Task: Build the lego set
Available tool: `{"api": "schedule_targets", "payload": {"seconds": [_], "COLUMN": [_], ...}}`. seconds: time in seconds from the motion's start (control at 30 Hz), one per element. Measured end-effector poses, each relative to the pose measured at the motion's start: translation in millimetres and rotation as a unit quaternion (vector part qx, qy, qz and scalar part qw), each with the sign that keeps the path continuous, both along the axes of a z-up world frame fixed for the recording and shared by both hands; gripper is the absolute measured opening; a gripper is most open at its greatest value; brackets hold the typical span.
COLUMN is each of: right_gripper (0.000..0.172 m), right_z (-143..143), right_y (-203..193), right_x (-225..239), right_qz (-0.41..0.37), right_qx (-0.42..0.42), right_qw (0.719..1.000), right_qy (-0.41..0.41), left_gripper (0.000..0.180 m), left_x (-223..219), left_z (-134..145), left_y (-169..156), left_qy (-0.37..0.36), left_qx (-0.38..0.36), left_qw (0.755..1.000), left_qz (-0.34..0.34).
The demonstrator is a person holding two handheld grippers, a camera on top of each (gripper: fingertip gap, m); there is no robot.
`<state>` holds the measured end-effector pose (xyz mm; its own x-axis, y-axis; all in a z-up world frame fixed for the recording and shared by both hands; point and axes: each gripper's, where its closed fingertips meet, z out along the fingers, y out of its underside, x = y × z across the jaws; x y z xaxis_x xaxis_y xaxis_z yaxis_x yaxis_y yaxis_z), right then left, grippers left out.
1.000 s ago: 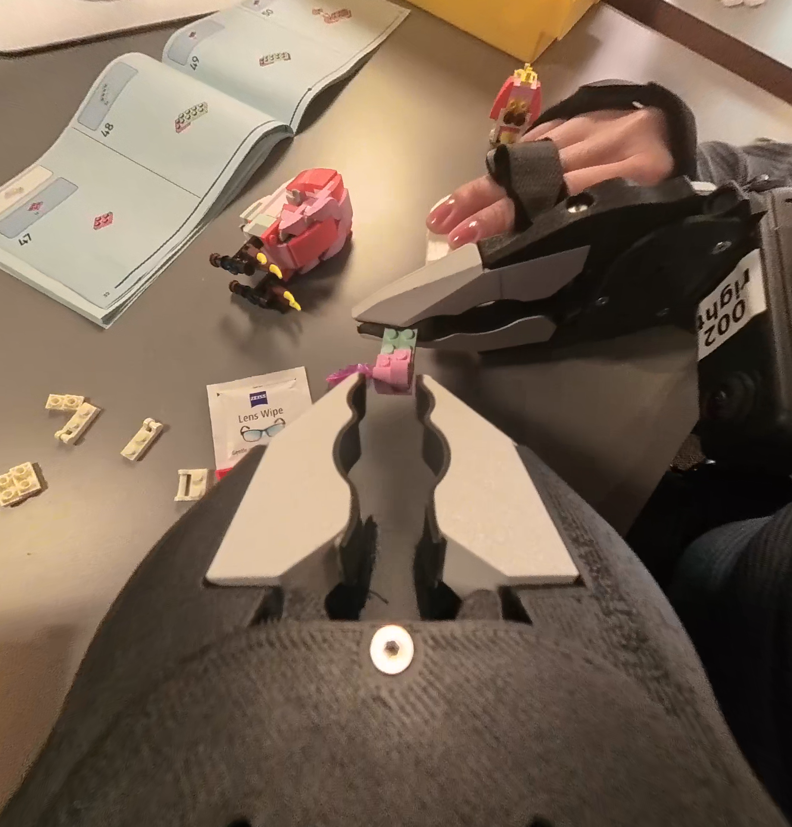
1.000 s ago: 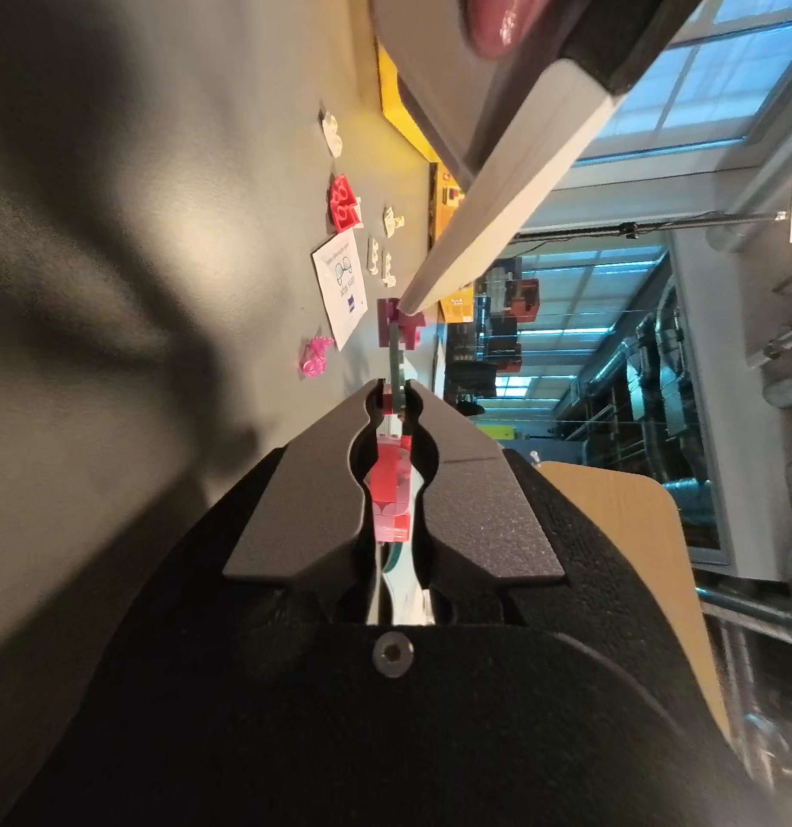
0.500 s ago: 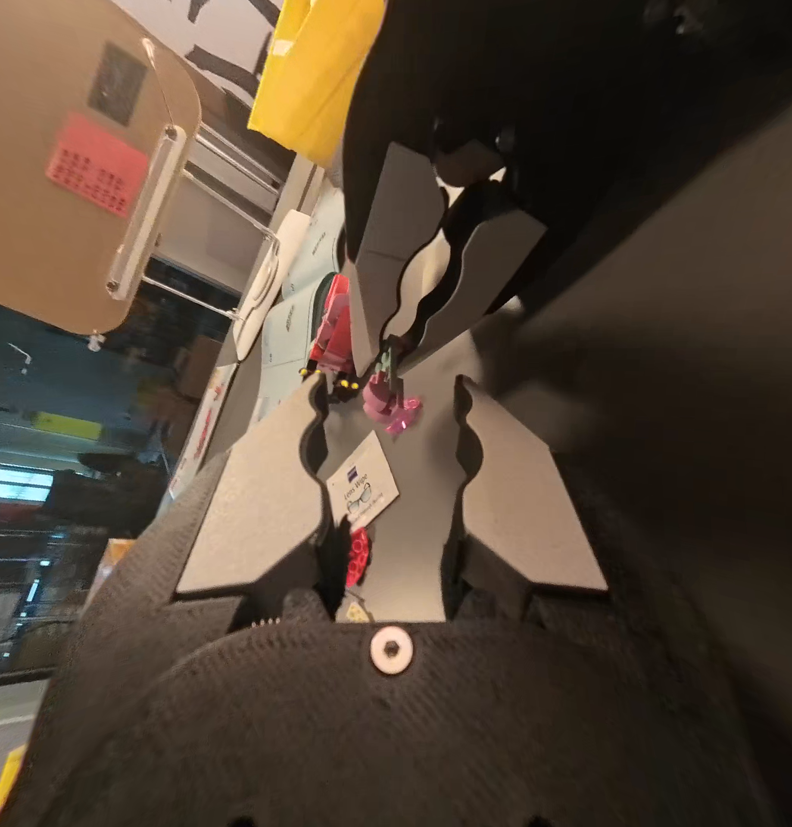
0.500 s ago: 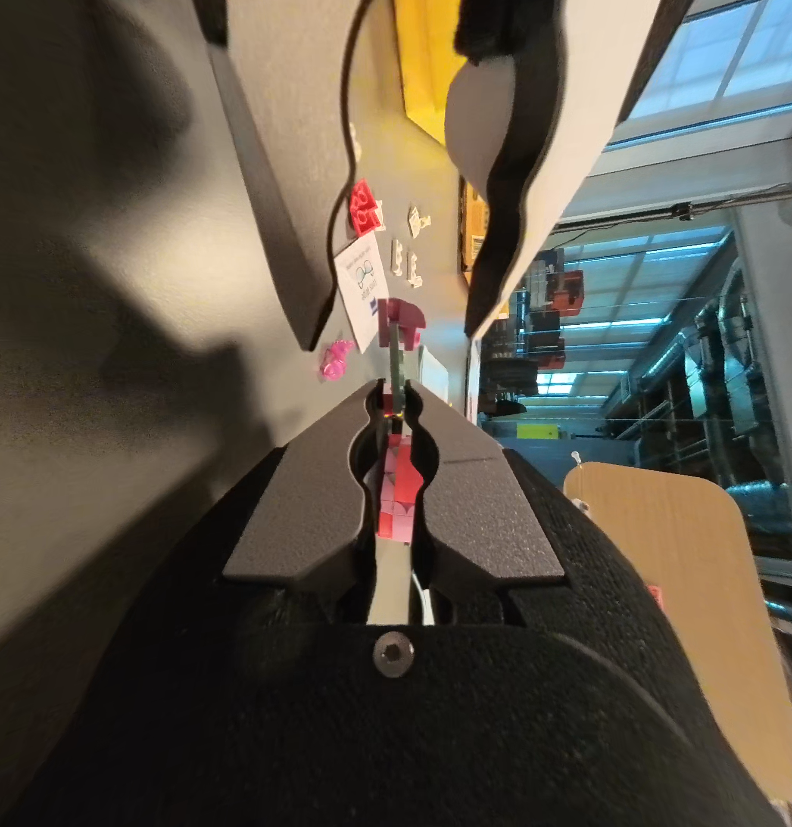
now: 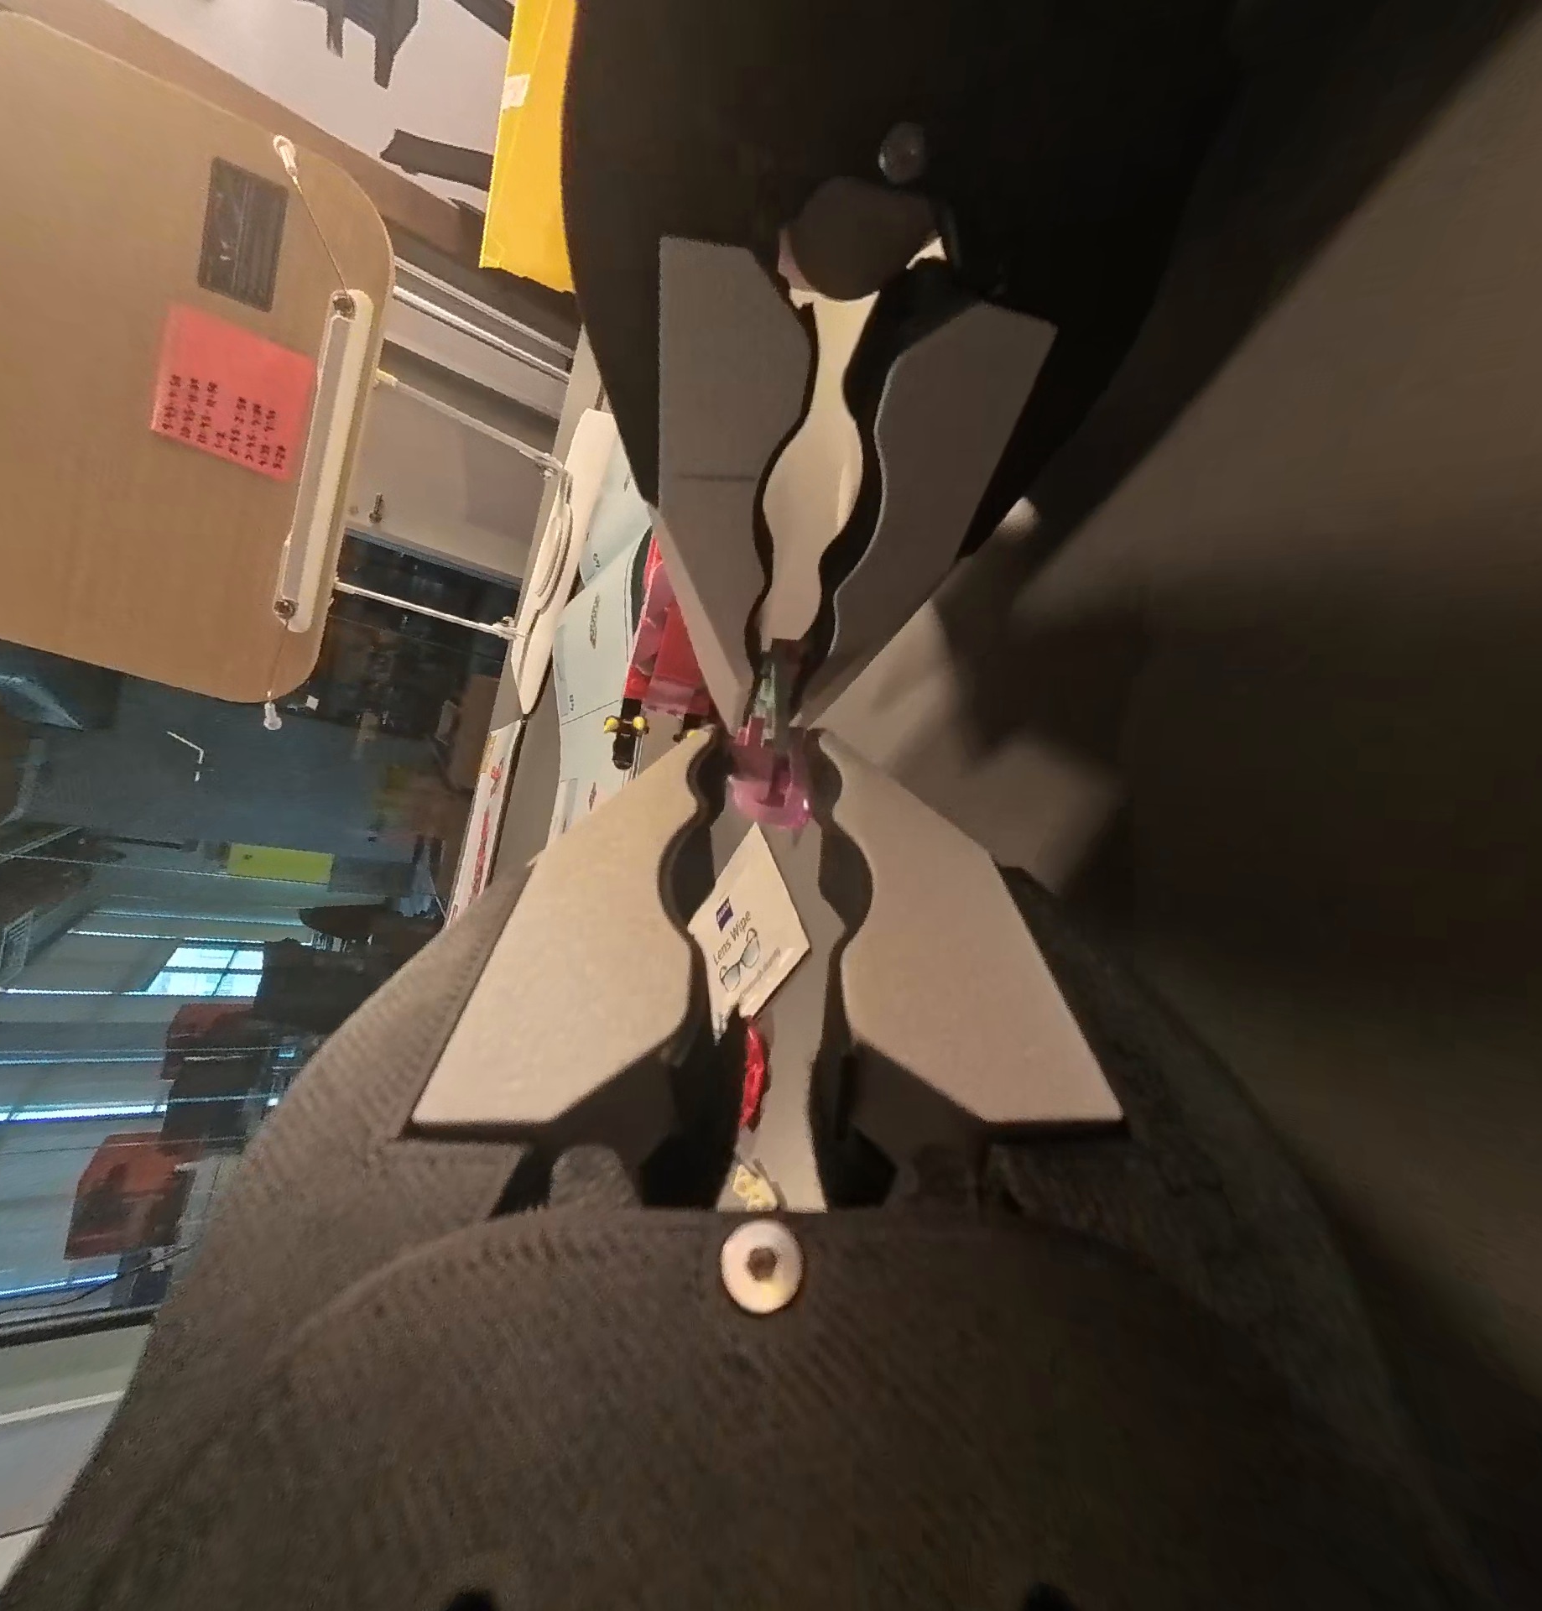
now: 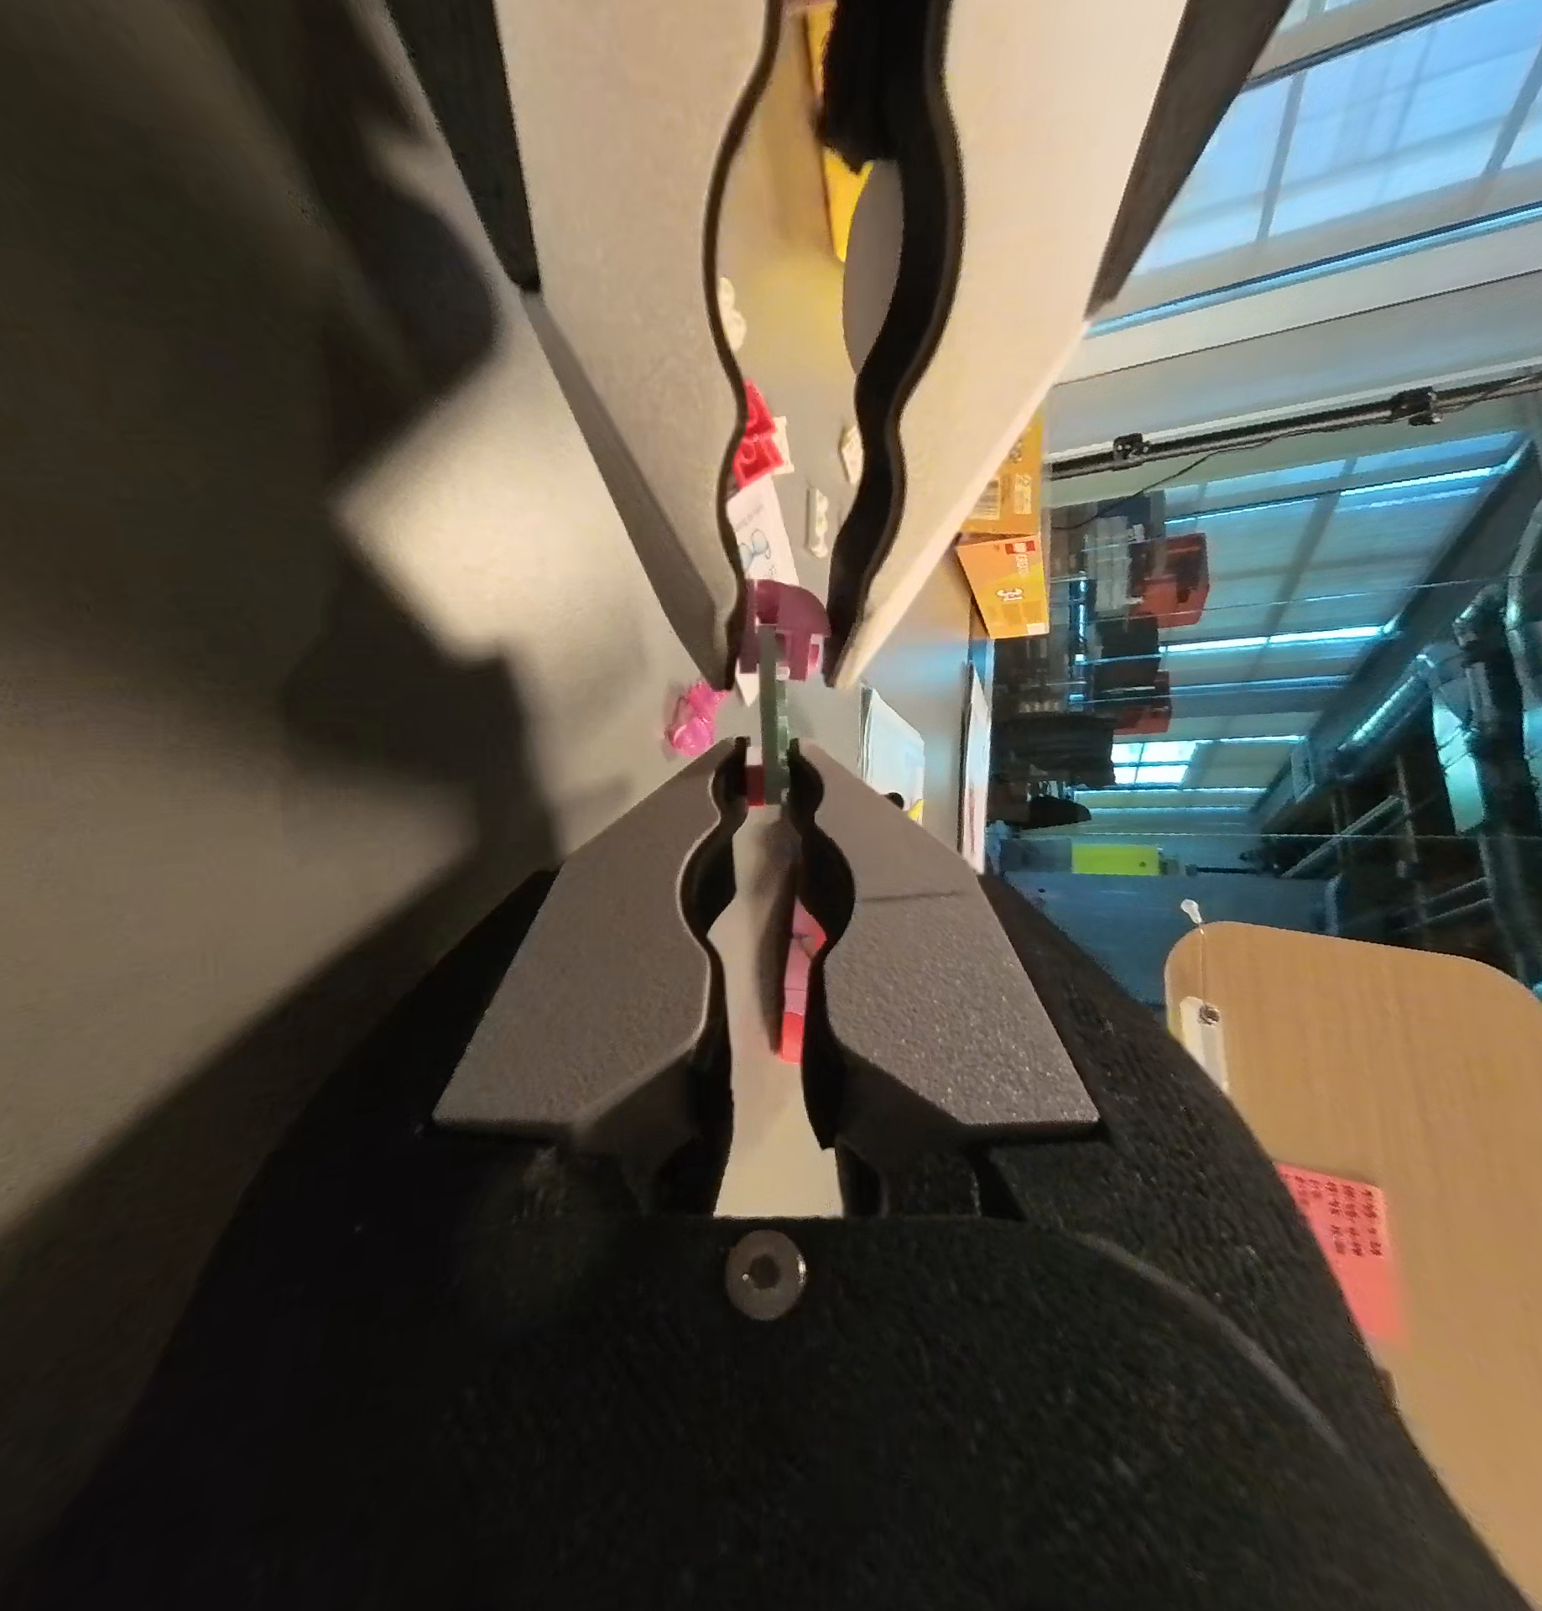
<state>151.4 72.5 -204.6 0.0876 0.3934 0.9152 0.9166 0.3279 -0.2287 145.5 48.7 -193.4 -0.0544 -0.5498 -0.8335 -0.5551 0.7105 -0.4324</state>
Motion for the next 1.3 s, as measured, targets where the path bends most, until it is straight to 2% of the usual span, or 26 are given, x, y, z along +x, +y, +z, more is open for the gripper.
{"api": "schedule_targets", "payload": {"seconds": [0.37, 0.93, 1.1, 1.2, 1.3], "right_gripper": [0.005, 0.005, 0.005, 0.005, 0.006], "right_z": [-6.2, -15.1, -14.8, -14.0, -13.8], "right_y": [-5.3, -20.2, -24.5, -29.5, -30.6], "right_x": [-5.9, -15.8, -17.7, -18.8, -17.1], "right_qz": [0.013, 0.072, 0.084, 0.091, 0.088], "right_qx": [-0.041, -0.086, -0.135, -0.198, -0.229], "right_qw": [0.999, 0.993, 0.985, 0.969, 0.959], "right_qy": [0.02, 0.026, 0.072, 0.121, 0.145], "left_gripper": [0.016, 0.018, 0.017, 0.015, 0.015], "left_x": [-8.9, -19.8, -20.4, -20.2, -18.1], "left_z": [-7.7, -21.2, -18.3, -16.3, -16.4], "left_y": [4.0, -9.6, -13.7, -17.9, -17.9], "left_qy": [0.041, 0.137, 0.111, 0.106, 0.11], "left_qx": [0.007, -0.005, -0.092, -0.153, -0.173], "left_qw": [0.999, 0.984, 0.981, 0.973, 0.969], "left_qz": [-0.003, -0.117, -0.128, -0.136, -0.138]}}
